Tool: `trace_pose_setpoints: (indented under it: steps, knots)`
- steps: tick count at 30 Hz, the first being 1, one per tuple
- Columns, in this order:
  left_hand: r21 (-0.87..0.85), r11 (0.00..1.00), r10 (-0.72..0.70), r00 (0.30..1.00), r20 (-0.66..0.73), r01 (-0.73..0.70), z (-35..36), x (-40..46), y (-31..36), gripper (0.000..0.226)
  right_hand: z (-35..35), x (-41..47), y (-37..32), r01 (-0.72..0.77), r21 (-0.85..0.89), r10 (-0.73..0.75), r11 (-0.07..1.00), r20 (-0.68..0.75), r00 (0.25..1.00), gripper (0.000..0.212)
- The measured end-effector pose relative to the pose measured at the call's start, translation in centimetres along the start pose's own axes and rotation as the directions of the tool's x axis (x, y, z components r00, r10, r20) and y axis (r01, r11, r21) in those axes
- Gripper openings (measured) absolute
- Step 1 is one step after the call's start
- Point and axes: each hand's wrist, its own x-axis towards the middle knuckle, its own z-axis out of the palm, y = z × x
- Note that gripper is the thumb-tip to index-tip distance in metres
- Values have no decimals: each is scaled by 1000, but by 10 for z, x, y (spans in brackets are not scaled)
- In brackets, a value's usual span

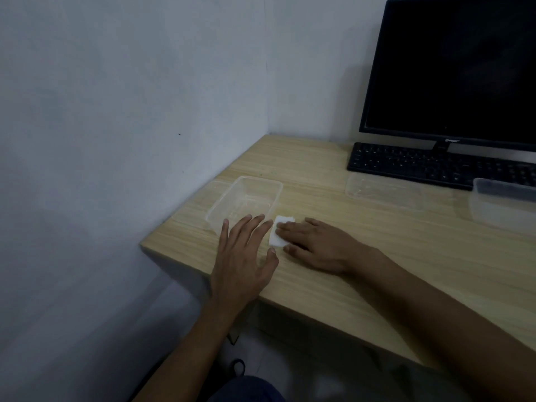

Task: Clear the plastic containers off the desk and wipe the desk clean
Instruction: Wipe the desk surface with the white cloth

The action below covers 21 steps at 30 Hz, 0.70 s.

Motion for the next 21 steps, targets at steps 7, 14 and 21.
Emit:
trace_pose_setpoints:
  steps: [7,14,21]
  knots:
    - [-13,1000,-8,1000,-15,8,-1,0,2,49,-7,27,19,-110,-20,109,994,-39,993,56]
    - [9,1000,-9,1000,-19,9,0,-1,0,50,3,-9,-7,57,-48,-58,997,-4,998,56]
    - [-14,999,-33,999,-16,33,-1,0,1,50,-6,20,10,-113,17,114,993,-40,993,53]
